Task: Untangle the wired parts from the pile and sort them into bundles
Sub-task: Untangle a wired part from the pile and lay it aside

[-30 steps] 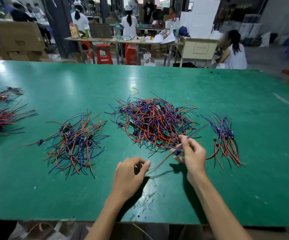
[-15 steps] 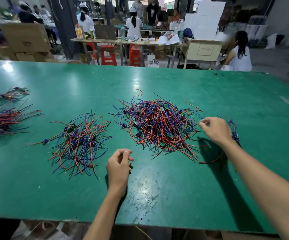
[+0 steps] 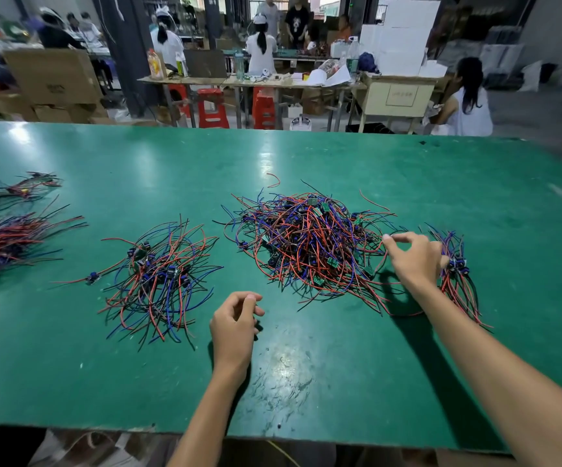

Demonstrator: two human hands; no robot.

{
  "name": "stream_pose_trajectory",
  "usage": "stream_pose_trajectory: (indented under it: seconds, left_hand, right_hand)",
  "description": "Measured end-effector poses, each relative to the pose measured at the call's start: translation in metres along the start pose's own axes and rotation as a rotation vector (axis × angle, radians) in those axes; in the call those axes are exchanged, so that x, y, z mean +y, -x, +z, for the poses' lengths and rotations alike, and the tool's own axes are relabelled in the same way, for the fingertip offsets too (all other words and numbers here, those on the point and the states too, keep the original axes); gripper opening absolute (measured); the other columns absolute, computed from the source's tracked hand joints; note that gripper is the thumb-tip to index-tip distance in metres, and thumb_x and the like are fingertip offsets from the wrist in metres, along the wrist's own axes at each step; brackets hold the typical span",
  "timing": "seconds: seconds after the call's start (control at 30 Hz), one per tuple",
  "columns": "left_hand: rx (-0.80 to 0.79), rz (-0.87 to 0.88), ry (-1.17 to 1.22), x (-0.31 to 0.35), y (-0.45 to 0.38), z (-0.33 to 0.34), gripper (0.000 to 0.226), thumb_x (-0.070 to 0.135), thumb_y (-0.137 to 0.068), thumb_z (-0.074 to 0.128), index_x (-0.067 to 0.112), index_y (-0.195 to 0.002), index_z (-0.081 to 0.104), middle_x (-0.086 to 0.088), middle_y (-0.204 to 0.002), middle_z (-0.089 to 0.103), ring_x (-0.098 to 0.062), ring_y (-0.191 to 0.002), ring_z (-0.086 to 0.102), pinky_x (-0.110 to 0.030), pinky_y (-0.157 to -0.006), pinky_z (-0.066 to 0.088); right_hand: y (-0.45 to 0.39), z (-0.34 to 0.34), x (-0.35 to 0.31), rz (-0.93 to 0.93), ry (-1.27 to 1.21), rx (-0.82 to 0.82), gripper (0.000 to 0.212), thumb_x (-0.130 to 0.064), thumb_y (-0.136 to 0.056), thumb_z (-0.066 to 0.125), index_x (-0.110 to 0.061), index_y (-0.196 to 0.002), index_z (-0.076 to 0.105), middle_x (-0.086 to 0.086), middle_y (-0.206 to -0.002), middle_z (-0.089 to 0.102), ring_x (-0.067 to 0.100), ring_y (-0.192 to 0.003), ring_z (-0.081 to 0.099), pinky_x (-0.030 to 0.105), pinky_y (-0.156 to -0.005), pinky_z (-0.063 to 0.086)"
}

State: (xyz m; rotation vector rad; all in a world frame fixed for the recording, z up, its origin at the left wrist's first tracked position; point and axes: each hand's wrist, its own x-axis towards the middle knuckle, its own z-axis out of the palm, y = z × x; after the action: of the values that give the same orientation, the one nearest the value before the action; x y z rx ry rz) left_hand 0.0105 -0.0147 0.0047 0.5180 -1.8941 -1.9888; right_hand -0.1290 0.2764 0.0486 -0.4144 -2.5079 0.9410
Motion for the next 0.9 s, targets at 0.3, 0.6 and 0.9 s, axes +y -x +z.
stream_pose_trajectory:
  seconds: [0.3, 0.6, 0.9]
  left_hand:
    - [-0.187, 0.072, 0.006, 0.012, 0.013, 0.007, 0.029, 0.014, -0.1, 0.058, 0.025, -0.082, 0.078, 0.001, -0.074, 0.07, -0.007, -0.059, 0.053, -0.023, -0.056, 0.05]
    - [-0.415, 0.116, -0.015, 0.055, 0.02, 0.03, 0.02, 0.027, -0.099, 0.062, 0.02, -0.091, 0.078, 0.003, -0.082, 0.076, -0.002, -0.067, 0.061, -0.013, -0.062, 0.044]
    - [-0.404, -0.023, 0.024, 0.034, 0.026, 0.023, 0.011, 0.021, -0.094, 0.07, 0.02, -0.087, 0.078, 0.007, -0.076, 0.075, 0.0, -0.068, 0.064, -0.015, -0.06, 0.047]
  right_hand:
    - [0.06, -0.036, -0.053, 0.144, -1.09, -0.442, 0.047, -0.018, -0.075, 0.083, -0.011, -0.114, 0.06, 0.013, -0.102, 0.077, 0.017, -0.079, 0.073, 0.026, -0.08, 0.057]
    - [0.138, 0.005, -0.063, -0.106, -1.05, -0.626, 0.056, -0.007, -0.076, 0.083, -0.021, -0.126, 0.062, 0.007, -0.102, 0.077, 0.018, -0.086, 0.074, 0.032, -0.078, 0.059]
    - [0.174, 0.01, -0.054, -0.298, -0.754, -0.602, 0.071, -0.008, -0.083, 0.078, -0.044, -0.137, 0.052, -0.022, -0.132, 0.065, 0.012, -0.071, 0.062, 0.028, -0.076, 0.059]
